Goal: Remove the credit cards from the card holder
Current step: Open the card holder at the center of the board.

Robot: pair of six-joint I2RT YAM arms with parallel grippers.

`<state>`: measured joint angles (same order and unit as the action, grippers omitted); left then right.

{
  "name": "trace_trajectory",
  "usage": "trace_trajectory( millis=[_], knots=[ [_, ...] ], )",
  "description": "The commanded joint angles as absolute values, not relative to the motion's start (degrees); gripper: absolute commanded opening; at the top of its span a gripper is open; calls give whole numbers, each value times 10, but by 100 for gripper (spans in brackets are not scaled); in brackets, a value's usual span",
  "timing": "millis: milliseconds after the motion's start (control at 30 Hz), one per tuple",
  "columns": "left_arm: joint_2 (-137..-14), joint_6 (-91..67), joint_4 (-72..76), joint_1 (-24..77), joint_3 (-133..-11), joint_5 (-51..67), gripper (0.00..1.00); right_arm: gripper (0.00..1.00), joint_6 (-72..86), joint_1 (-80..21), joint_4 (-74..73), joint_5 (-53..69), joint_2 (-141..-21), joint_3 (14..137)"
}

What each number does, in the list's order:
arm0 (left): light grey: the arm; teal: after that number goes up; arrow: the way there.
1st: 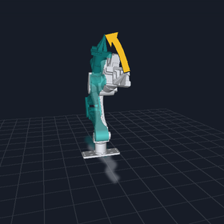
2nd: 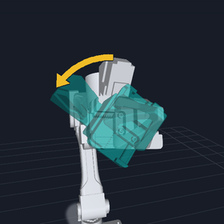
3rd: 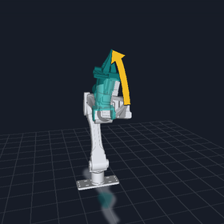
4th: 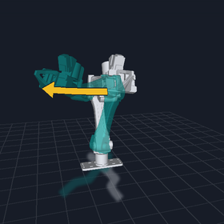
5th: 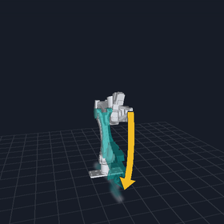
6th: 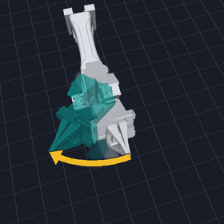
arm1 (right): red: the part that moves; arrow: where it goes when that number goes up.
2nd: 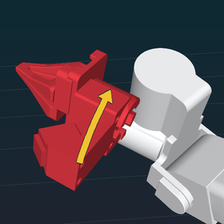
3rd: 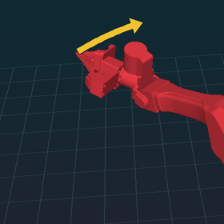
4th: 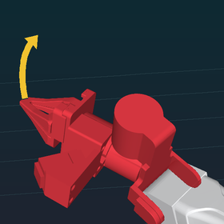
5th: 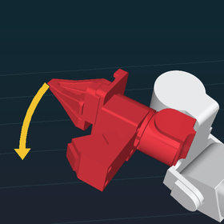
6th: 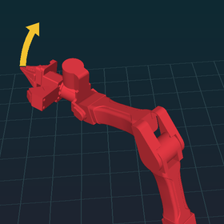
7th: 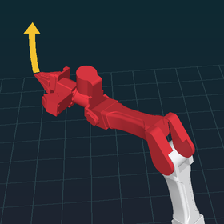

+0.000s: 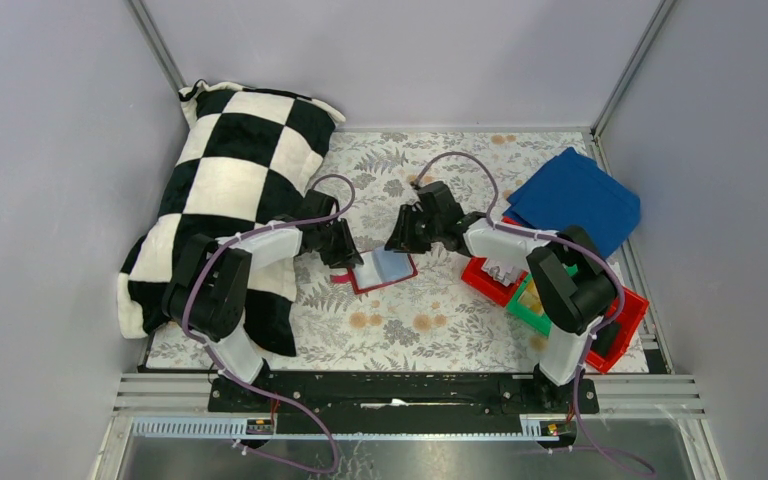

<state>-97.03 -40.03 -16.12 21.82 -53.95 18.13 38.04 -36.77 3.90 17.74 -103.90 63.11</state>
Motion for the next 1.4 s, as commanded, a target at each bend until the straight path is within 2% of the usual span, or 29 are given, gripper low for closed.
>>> trace_trajectory(
  millis=[0,167,367,700,867,1033,1367],
  knots=[
    [-974,-378,-160,217,-551,162,31,41,368,-343,7,130,-1043,629],
    [-1002,-359,-163,216,-561,176,30,49,358,-341,4,135,-1066,635],
    [-1011,-342,-173,216,-569,172,30,49,367,-341,34,210,-1093,624],
    [-1040,-338,-166,218,-573,189,30,46,392,-342,125,297,-1060,564],
    [-1037,-335,-162,218,-569,195,30,45,400,-343,131,296,-1033,556],
    [-1044,-328,-168,218,-576,201,30,58,391,-343,119,290,-1022,558],
    [-1045,-328,-168,218,-578,206,30,64,387,-342,89,186,-967,522]
  ],
)
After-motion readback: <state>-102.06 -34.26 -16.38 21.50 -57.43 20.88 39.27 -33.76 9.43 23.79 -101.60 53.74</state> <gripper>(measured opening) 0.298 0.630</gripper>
